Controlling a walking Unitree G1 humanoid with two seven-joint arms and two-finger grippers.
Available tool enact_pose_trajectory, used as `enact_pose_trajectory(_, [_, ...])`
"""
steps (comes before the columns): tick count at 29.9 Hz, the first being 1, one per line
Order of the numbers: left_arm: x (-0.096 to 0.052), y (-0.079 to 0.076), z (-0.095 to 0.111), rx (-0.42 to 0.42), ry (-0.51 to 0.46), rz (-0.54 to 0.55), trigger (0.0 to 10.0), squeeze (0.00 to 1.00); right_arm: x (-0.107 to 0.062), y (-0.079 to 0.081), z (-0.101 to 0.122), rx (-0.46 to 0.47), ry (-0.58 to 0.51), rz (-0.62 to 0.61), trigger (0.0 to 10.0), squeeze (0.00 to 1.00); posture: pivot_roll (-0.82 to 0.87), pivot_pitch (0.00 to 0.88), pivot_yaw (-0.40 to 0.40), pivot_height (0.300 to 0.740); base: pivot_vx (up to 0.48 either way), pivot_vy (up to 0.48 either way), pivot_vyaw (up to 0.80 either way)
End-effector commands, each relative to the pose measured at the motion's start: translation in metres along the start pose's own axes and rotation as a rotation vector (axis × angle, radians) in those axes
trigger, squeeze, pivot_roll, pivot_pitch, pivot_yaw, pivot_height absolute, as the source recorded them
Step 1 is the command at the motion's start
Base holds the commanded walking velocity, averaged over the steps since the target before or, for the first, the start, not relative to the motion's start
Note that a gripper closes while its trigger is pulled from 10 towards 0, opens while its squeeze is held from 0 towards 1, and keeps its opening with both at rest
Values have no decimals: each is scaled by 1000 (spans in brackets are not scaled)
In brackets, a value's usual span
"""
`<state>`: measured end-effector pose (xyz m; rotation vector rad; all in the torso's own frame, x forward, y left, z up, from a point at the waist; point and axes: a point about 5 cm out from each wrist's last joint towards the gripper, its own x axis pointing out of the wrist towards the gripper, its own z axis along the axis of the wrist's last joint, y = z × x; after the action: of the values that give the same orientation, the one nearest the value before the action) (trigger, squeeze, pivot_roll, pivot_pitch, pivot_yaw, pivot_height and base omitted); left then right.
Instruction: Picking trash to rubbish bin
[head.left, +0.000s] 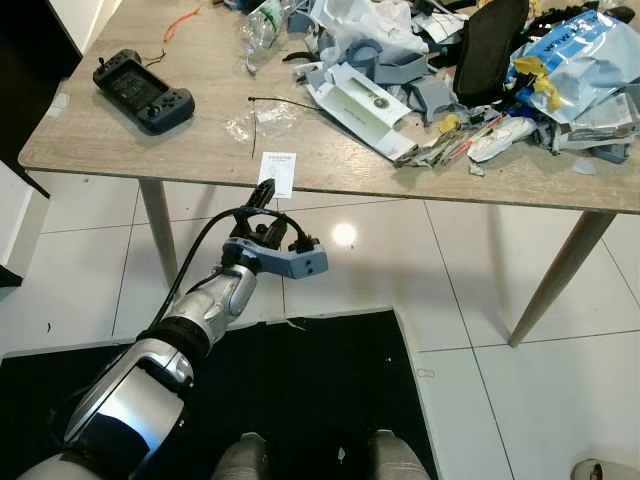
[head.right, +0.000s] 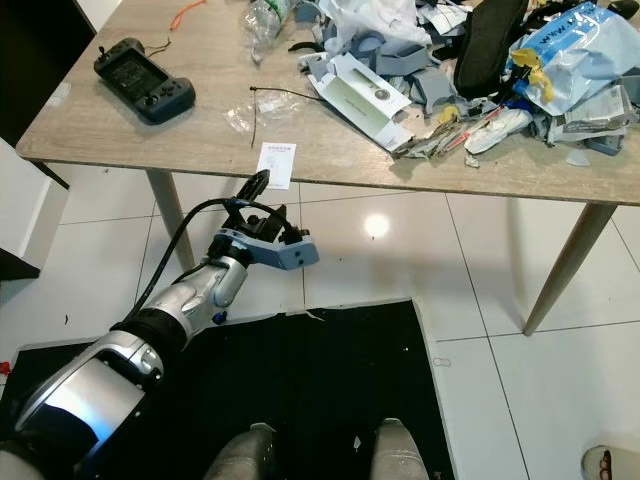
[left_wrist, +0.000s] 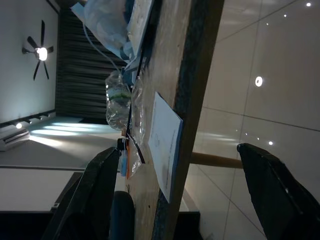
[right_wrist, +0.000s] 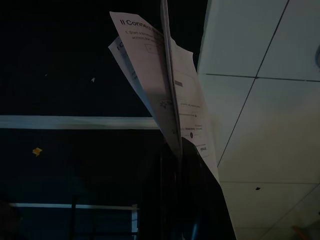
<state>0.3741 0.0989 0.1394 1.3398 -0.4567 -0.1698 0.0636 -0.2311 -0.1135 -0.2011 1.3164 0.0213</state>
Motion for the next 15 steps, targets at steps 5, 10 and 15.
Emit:
enact_pose_trajectory(5, [0,1,-1,-9,22,31,10000,0,-1,12,-18,-8,44,33,10000,0,-112,350,105,740,0,0,0])
enact_pose_trajectory(10, [5,7,-1,-11,24,58,9961,0,-2,14,-19,-1,42,37,10000,0,-119,357,115,740,0,0,0])
enact_pose_trajectory(15, [7,8,2,-5,12,70,3176,0,-2,15,-19,6,39,37,10000,0,-120,358,121,740,0,0,0])
